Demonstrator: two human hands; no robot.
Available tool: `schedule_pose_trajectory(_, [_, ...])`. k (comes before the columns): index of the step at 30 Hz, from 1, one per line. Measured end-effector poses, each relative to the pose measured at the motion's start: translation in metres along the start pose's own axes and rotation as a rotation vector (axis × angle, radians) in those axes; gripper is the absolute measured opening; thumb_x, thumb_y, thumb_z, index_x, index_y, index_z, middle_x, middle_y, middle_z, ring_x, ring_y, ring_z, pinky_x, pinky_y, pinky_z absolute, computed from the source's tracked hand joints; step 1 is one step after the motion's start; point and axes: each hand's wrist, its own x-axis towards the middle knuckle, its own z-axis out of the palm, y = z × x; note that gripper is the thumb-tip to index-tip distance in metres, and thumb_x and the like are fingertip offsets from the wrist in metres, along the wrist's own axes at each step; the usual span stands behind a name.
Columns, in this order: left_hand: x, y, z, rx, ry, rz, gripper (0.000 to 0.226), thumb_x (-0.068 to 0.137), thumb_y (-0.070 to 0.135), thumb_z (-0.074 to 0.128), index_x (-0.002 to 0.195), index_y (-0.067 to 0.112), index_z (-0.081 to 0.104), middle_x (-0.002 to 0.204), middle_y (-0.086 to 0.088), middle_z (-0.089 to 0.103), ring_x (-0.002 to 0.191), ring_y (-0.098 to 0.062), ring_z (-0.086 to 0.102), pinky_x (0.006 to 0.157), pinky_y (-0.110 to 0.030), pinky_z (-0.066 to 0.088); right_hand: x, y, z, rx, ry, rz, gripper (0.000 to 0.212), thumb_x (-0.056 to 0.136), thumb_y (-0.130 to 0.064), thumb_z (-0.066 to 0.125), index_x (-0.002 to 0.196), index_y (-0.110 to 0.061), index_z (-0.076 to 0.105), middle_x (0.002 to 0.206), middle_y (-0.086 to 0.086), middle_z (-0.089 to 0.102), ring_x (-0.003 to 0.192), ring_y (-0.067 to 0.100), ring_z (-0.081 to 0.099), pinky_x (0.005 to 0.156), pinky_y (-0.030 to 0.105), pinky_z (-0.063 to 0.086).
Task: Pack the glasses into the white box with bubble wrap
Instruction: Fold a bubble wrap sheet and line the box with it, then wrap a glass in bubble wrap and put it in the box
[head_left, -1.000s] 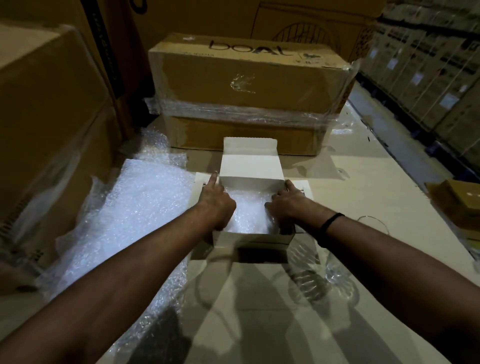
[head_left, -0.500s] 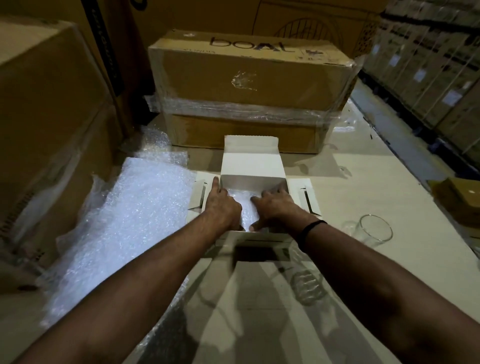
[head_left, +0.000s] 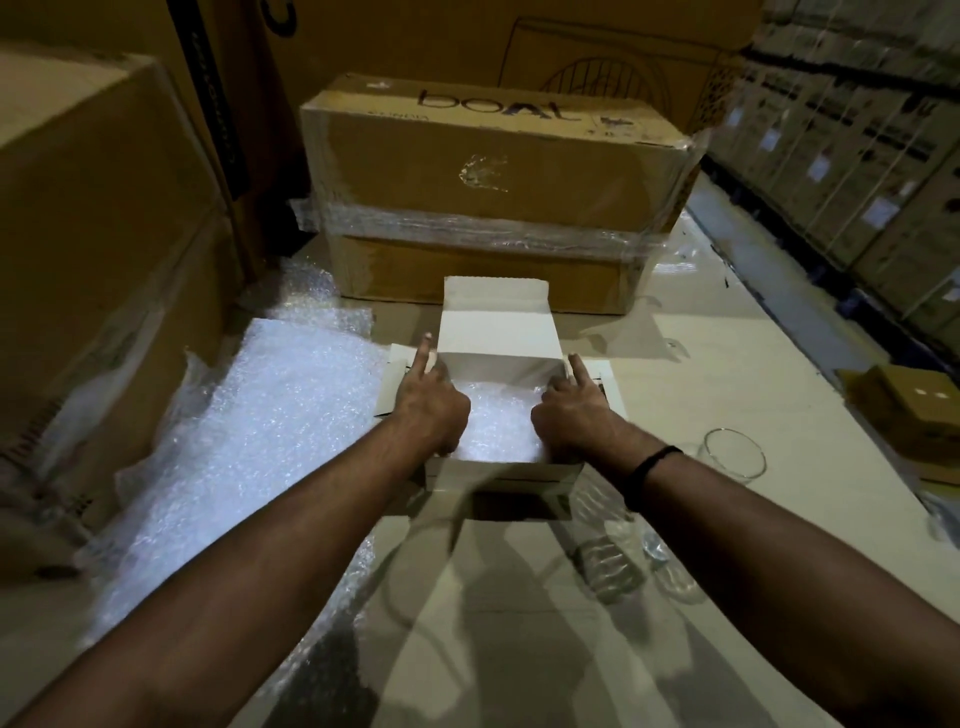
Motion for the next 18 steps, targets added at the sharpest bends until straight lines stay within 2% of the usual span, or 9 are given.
schedule_pose_trajectory(2, [-0.004, -0.009, 0.001, -0.118, 0.085, -0.005, 0.033, 0.087, 0.049, 0.062, 0.108, 0.024, 0.07, 0.143, -0.011, 0.051, 0.145, -0.026, 0.026, 0.109, -0.064, -0.016, -0.011, 0.012, -0.007, 0.098, 0.016, -0.01, 0.04, 0.089, -0.048, 0.058, 0.121, -0.024, 0.062, 0.147, 0.006, 0.044, 0.147, 0.03, 0.017, 0.111, 0.064, -0.012])
schedule_pose_trajectory(5, [-0.029, -0.017, 0.011, -0.319, 0.228, -0.016, 0.034, 0.093, 0.053, 0.051, 0.108, 0.031, 0.073, 0.14, 0.004, 0.056, 0.141, -0.019, 0.034, 0.113, -0.057, -0.007, -0.044, 0.021, -0.016, 0.291, 0.062, 0.047, 0.048, 0.092, -0.061, 0.045, 0.13, -0.032, 0.057, 0.15, -0.001, 0.041, 0.145, 0.022, 0.024, 0.115, 0.057, -0.003])
schedule_pose_trajectory(8, [-0.062, -0.006, 0.036, -0.475, 0.574, -0.088, 0.037, 0.091, 0.051, 0.046, 0.091, 0.031, 0.078, 0.128, 0.005, 0.065, 0.128, -0.022, 0.051, 0.112, -0.05, 0.01, -0.081, -0.004, -0.004, 0.474, 0.167, 0.159, 0.055, 0.095, -0.06, 0.038, 0.137, -0.026, 0.049, 0.15, 0.007, 0.039, 0.139, 0.026, 0.031, 0.117, 0.049, 0.017])
schedule_pose_trajectory(10, [-0.077, 0.004, 0.055, -0.579, 0.714, -0.12, 0.039, 0.086, 0.045, 0.045, 0.082, 0.027, 0.079, 0.119, -0.001, 0.069, 0.119, -0.027, 0.059, 0.107, -0.047, 0.023, -0.097, -0.036, 0.012, 0.567, 0.199, 0.198, 0.057, 0.097, -0.054, 0.04, 0.141, -0.017, 0.04, 0.153, 0.019, 0.029, 0.142, 0.032, 0.025, 0.115, 0.048, 0.024])
schedule_pose_trajectory(14, [-0.082, 0.017, 0.075, -0.662, 0.753, -0.063, 0.028, 0.073, 0.016, 0.055, 0.089, 0.011, 0.078, 0.116, -0.016, 0.069, 0.107, -0.037, 0.065, 0.098, -0.042, 0.042, -0.095, -0.069, 0.035, 0.667, 0.284, 0.302, 0.066, 0.101, -0.043, 0.039, 0.153, -0.012, 0.013, 0.159, 0.023, 0.008, 0.149, 0.034, 0.004, 0.118, 0.046, 0.009])
schedule_pose_trajectory(16, [-0.077, 0.018, 0.077, -0.68, 0.721, -0.04, 0.033, 0.062, 0.009, 0.061, 0.091, 0.007, 0.077, 0.115, -0.02, 0.068, 0.103, -0.041, 0.066, 0.09, -0.046, 0.051, -0.09, -0.068, 0.038, 0.704, 0.313, 0.319, 0.066, 0.101, -0.04, 0.038, 0.154, -0.014, 0.01, 0.16, 0.021, 0.006, 0.149, 0.032, 0.0, 0.119, 0.044, 0.007])
schedule_pose_trajectory(18, [-0.073, 0.017, 0.075, -0.725, 0.658, -0.033, 0.035, 0.062, 0.008, 0.062, 0.094, 0.007, 0.077, 0.117, -0.021, 0.067, 0.104, -0.043, 0.065, 0.088, -0.052, 0.052, -0.086, -0.065, 0.04, 0.733, 0.318, 0.319, 0.065, 0.1, -0.038, 0.039, 0.154, -0.016, 0.01, 0.161, 0.018, 0.006, 0.149, 0.03, -0.002, 0.119, 0.041, 0.006])
